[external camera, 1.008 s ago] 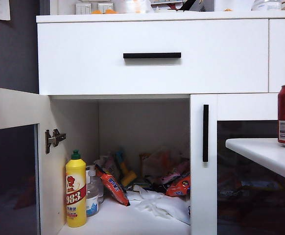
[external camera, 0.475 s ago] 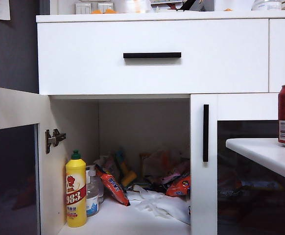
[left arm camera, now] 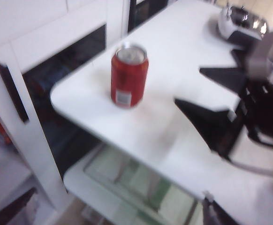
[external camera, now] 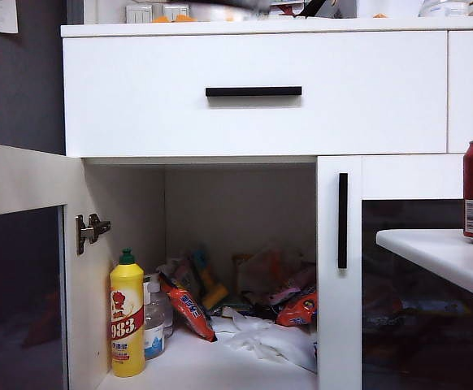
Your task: Open the left door of the white cabinet, pick up a can of beverage from the table on the right, place it inside the cabinet, and finally close the cabinet door.
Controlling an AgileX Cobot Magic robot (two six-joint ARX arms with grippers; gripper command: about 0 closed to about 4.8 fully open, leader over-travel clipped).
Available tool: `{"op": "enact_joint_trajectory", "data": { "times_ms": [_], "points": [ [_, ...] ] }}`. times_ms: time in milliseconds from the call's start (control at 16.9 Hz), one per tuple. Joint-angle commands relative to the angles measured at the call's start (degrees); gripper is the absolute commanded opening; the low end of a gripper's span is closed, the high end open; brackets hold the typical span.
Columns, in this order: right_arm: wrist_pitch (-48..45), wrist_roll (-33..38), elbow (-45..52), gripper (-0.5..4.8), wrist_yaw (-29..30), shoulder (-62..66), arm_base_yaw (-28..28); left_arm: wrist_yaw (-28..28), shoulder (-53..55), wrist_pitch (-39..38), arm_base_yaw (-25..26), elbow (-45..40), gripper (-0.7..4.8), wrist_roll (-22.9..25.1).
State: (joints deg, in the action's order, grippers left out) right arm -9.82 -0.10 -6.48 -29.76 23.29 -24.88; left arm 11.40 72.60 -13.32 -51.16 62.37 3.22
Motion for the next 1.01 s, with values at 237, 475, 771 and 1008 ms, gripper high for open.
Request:
{"op": "enact_joint_trajectory", "data": {
  "times_ms": [237,475,771,1008],
  "points": [
    [-24.9,-0.1,-0.6,4.79,22.3,21.4,19.6,0.6,-0.2,2.7,0.1,-5.5,4.79,-0.3],
    [-39.6,-0.2,-0.9,4.79,26.3,35.8,21.5,0.6,-0.2,3.2,0.1,-5.6,4.79,-0.2],
    [-47.5,-0.4,-3.5,4.79,26.5,46.6,21.5,0.7,-0.2,3.1,0.5,-5.6,4.79,-0.2],
    [-47.4,-0.4,-9.8,4.79,26.9,53.5,21.6,0.7,-0.2,3.1,0.5,-5.6,4.79,-0.2]
  ]
}}
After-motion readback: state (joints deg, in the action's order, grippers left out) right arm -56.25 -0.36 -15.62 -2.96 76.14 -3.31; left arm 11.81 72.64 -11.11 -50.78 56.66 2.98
